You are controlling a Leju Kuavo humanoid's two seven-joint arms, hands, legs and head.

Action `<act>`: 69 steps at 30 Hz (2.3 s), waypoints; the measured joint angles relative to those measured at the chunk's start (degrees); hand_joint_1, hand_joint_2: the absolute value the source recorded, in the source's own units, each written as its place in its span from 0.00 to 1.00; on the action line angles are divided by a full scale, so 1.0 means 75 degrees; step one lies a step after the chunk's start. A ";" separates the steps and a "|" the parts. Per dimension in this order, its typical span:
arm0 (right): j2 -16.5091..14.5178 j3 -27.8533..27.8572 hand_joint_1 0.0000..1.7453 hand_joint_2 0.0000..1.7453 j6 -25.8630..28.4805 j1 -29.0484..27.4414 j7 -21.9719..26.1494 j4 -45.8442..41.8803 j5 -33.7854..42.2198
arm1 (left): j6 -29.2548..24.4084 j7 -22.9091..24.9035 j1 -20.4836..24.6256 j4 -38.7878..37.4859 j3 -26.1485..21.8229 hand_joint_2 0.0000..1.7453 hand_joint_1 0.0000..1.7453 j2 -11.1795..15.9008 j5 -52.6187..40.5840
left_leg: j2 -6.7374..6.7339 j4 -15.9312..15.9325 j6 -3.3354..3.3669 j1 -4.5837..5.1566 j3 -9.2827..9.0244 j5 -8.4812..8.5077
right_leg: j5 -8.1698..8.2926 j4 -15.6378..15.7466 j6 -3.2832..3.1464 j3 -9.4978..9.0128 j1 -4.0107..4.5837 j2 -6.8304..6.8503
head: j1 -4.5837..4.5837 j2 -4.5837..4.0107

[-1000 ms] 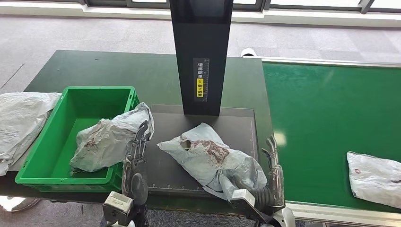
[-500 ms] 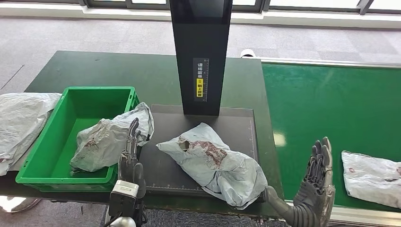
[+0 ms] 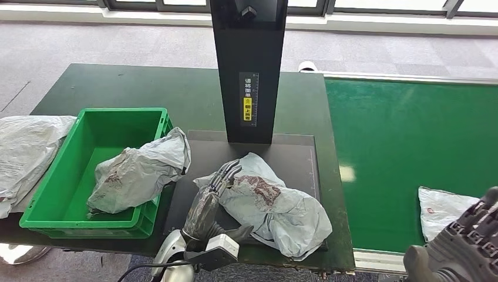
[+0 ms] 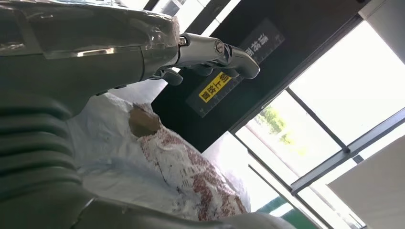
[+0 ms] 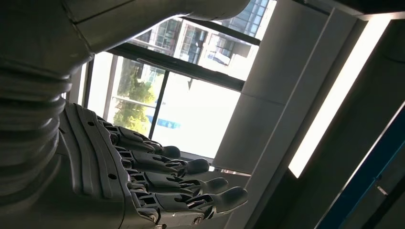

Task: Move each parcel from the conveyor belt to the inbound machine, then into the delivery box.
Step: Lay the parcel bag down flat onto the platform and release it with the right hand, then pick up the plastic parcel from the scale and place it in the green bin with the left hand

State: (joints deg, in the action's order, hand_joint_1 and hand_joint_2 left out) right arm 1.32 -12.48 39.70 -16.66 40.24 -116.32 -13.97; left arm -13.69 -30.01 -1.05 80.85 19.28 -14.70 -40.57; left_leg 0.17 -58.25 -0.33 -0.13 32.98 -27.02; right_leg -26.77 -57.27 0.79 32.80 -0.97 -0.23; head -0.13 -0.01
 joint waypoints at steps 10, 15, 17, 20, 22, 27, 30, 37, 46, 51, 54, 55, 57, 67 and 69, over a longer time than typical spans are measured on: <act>0.0282 -0.0263 0.00 1.00 0.0034 0.0223 -0.0003 -0.0146 0.0049 | -0.0267 0.0319 0.0317 -0.0747 0.0273 1.00 0.00 0.0002 -0.1065 | 0.0000 0.0000 0.0000 -0.0001 0.0001 0.0000 | -0.0001 -0.0001 0.0000 0.0001 0.0000 -0.0001 | 0.0000 0.0001; 0.0296 -0.0365 0.00 1.00 -0.0017 0.0525 -0.0012 -0.0133 0.0087 | 0.0053 0.0747 0.0735 -0.1580 0.0769 1.00 0.00 0.0001 -0.2252 | 0.0000 0.0000 0.0001 0.0000 -0.0001 0.0001 | 0.0002 0.0000 0.0003 -0.0004 -0.0001 0.0000 | 0.0000 0.0000; 0.0296 -0.0371 0.00 1.00 -0.0066 0.0618 -0.0012 -0.0126 0.0090 | 0.0189 0.0854 0.0945 -0.2083 0.0980 1.00 0.00 -0.0011 -0.2554 | 0.0001 -0.0001 0.0002 0.0000 -0.0002 0.0002 | 0.0003 0.0000 0.0002 -0.0006 -0.0001 0.0000 | 0.0000 -0.0001; 0.0296 -0.0371 0.00 1.00 -0.0085 0.0709 -0.0012 -0.0122 0.0073 | 0.0307 0.0898 0.1225 -0.2836 0.1244 1.00 0.00 -0.0046 -0.2806 | 0.0002 -0.0001 0.0002 0.0000 -0.0004 0.0003 | 0.0004 -0.0001 0.0002 -0.0008 -0.0001 0.0001 | 0.0000 0.0001; 0.0296 -0.0371 0.00 1.00 -0.0065 0.0739 -0.0012 -0.0120 0.0031 | 0.0321 0.0881 0.1376 -0.3271 0.1382 1.00 0.00 -0.0072 -0.2851 | 0.0002 -0.0001 0.0002 0.0000 -0.0005 0.0003 | 0.0004 -0.0001 0.0001 -0.0008 -0.0001 0.0001 | 0.0000 0.0001; 0.0264 -0.0371 0.00 1.00 0.0003 0.0778 -0.0012 -0.0119 -0.0074 | 0.0339 0.0754 0.1650 -0.4076 0.1603 1.00 0.00 -0.0129 -0.2857 | 0.0005 0.0000 0.0002 0.0000 -0.0007 0.0002 | 0.0002 -0.0001 0.0002 -0.0011 0.0000 0.0001 | 0.0000 -0.0001; 0.0243 -0.0371 0.00 1.00 0.0010 0.0789 -0.0012 -0.0116 -0.0082 | 0.0334 0.0709 0.1742 -0.4303 0.1671 1.00 0.50 -0.0149 -0.2836 | 0.0007 0.0000 0.0002 0.0000 -0.0010 0.0002 | 0.0001 0.0000 0.0004 -0.0016 -0.0001 0.0004 | 0.0000 0.0001; 0.0030 -0.0356 0.00 1.00 0.0040 0.0789 -0.0012 -0.0122 -0.0345 | -0.0113 0.0288 0.1880 -0.4448 0.1854 1.00 1.00 -0.0173 -0.2194 | 0.0006 -0.0002 0.0004 0.0000 -0.0020 0.0004 | 0.0003 0.0001 0.0004 -0.0022 -0.0001 0.0005 | 0.0000 0.0000; -0.0489 -0.0129 0.00 1.00 0.0052 0.0794 -0.0012 -0.0165 -0.0667 | -0.0565 -0.0293 0.1924 -0.3965 0.1937 1.00 1.00 -0.0173 -0.1403 | 0.0003 -0.0002 0.0003 0.0000 -0.0020 0.0005 | 0.0004 -0.0002 0.0002 -0.0021 0.0000 0.0001 | 0.0000 0.0001; -0.0703 -0.0054 0.00 1.00 0.0052 0.0802 -0.0012 -0.0169 -0.0754 | -0.0619 -0.0775 0.1916 -0.3465 0.1910 1.00 1.00 -0.0170 -0.0842 | 0.0003 -0.0001 0.0003 0.0000 -0.0016 0.0004 | 0.0004 -0.0003 0.0002 -0.0020 0.0000 0.0002 | 0.0000 0.0000; -0.0790 0.0005 0.00 1.00 0.0052 0.0802 -0.0012 -0.0178 -0.0786 | -0.0603 -0.0894 0.1904 -0.3195 0.1874 1.00 1.00 -0.0170 -0.0730 | 0.0004 -0.0001 0.0003 0.0000 -0.0015 0.0004 | 0.0004 -0.0003 0.0002 -0.0019 0.0000 0.0002 | 0.0000 0.0000; -0.0810 0.0016 0.00 1.00 0.0052 0.0801 -0.0012 -0.0189 -0.0790 | -0.0608 -0.0924 0.1900 -0.3132 0.1860 1.00 1.00 -0.0169 -0.0710 | 0.0004 -0.0001 0.0003 0.0000 -0.0015 0.0004 | 0.0004 -0.0003 0.0002 -0.0019 0.0000 0.0002 | 0.0000 0.0000; -0.0845 0.0033 0.00 1.00 0.0052 0.0799 -0.0012 -0.0219 -0.0798 | -0.0656 -0.1014 0.1885 -0.3001 0.1816 1.00 1.00 -0.0167 -0.0621 | 0.0004 -0.0001 0.0003 -0.0001 -0.0015 0.0004 | 0.0004 -0.0003 0.0002 -0.0019 0.0000 0.0002 | 0.0000 -0.0001; -0.0989 0.0109 0.00 1.00 0.0052 0.0685 -0.0012 -0.0444 -0.0871 | -0.0974 -0.1152 0.1587 -0.1322 0.1190 1.00 1.00 -0.0090 -0.0093 | 0.0004 0.0000 0.0003 -0.0001 -0.0007 0.0004 | 0.0004 -0.0006 0.0001 -0.0013 0.0001 0.0002 | 0.0003 0.0000; -0.0996 0.0117 0.00 1.00 0.0052 0.0630 -0.0012 -0.0501 -0.0871 | -0.0981 -0.1072 0.1479 -0.0785 0.0990 1.00 1.00 -0.0068 -0.0050 | 0.0005 0.0000 0.0002 -0.0002 -0.0006 0.0004 | 0.0003 -0.0006 0.0001 -0.0013 0.0001 0.0002 | 0.0003 -0.0001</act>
State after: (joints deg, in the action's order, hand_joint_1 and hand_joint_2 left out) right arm -6.15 -11.60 40.09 -11.94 40.15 -120.07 -20.51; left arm -21.05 -38.05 10.04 74.96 26.71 -15.22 -40.94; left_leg 0.21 -58.25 -0.31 -0.14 32.94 -26.98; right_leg -26.75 -57.32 0.79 32.70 -0.97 -0.21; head -0.11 -0.01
